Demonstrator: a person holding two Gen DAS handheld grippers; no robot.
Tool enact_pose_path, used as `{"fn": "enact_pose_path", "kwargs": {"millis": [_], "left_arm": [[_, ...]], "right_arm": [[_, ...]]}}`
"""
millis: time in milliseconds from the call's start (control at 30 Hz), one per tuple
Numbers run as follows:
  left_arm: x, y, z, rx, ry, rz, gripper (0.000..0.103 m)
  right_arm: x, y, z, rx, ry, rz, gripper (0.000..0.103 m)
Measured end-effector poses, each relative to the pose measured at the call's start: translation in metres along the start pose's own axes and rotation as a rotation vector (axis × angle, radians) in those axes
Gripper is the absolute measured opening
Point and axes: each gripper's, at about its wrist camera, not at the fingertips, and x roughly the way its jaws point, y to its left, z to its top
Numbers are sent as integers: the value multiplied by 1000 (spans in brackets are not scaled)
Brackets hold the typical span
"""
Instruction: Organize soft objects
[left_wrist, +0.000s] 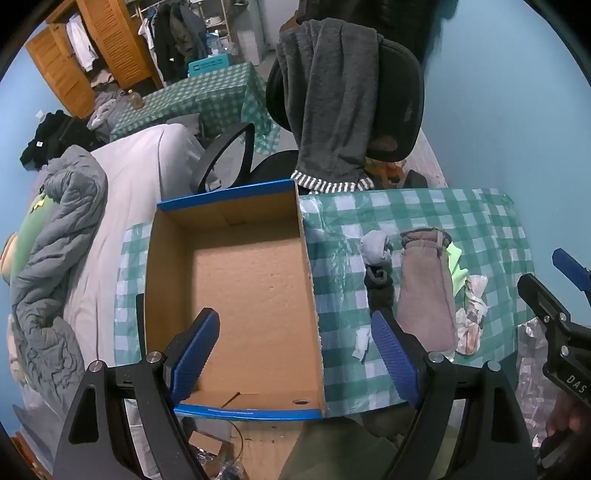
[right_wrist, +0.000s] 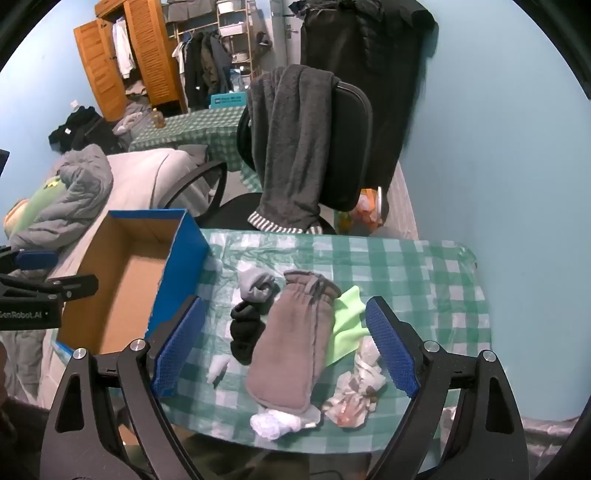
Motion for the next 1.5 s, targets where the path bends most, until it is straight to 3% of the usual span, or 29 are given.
{"fn": "enact_pose_path", "kwargs": {"millis": [1500], "left_arm": [[-1,-5,-3,-20,2,-3,86]], "right_arm": [[3,-11,3,2,14,14,88]]}}
